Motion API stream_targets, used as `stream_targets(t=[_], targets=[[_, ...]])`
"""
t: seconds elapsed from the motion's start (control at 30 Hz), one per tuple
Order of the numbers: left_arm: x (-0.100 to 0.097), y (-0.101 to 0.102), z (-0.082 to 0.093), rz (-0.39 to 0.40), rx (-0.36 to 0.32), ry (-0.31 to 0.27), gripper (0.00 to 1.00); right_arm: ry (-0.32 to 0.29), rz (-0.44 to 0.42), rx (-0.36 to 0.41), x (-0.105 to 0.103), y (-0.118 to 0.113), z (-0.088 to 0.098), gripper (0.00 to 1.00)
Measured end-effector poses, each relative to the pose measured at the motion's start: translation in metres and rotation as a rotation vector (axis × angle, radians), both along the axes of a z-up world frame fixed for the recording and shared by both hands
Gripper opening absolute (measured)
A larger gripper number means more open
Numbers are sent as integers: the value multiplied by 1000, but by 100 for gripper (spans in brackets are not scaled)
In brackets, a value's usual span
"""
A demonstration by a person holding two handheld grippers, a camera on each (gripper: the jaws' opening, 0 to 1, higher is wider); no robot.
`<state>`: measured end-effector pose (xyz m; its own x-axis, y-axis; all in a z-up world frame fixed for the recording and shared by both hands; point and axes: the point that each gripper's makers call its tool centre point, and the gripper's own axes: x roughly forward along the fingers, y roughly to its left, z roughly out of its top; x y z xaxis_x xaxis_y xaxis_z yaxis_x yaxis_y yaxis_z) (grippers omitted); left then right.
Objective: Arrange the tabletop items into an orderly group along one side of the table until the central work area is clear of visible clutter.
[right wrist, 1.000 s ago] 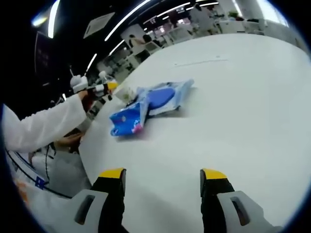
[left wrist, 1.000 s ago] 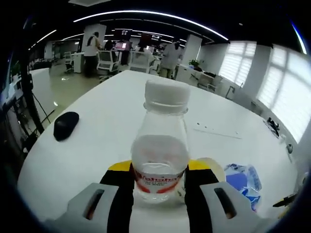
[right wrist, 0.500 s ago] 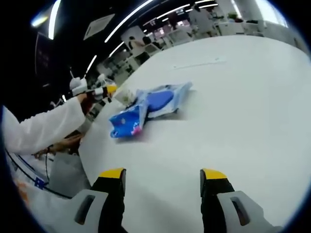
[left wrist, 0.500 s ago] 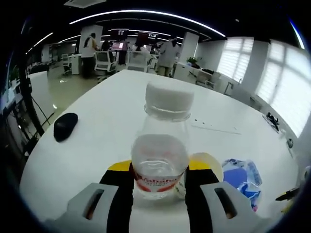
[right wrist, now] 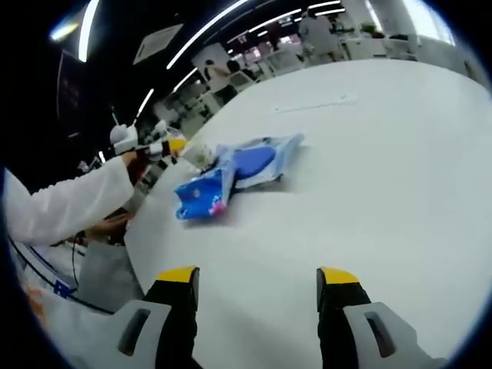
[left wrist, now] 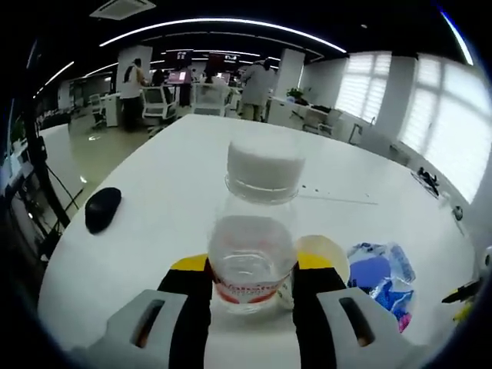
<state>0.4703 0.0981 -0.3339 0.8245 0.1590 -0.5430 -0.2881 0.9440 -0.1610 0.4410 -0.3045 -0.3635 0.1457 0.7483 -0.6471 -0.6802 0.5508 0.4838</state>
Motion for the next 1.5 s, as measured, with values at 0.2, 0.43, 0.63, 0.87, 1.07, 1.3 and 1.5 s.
stream_targets(t=[0.2, 0.43, 0.63, 0.87, 1.07, 1.3, 1.5], targets=[[-3, -3, 1, -33, 9, -6, 40, -3, -8, -2, -1, -3, 0, 62], [-4, -8, 1, -40, -10, -17, 41, 0, -4, -3, -4, -1, -3, 62], [-4, -4, 5, -25, -17, -35, 48, -2, 10, -1, -7, 2, -1, 62], [-4, -7, 29, -40, 4, -85, 54, -3, 10, 4, -10, 2, 3, 62], [-10, -10, 41, -55, 48, -101, 65, -12, 11, 19, -9, 3, 6, 62], [-16, -23, 52, -83, 87, -102, 78, -32, 14, 49, -9, 5, 17, 63], [-25, -36, 58, -90, 84, -105, 87, -55, 10, 67, -5, 4, 21, 65]])
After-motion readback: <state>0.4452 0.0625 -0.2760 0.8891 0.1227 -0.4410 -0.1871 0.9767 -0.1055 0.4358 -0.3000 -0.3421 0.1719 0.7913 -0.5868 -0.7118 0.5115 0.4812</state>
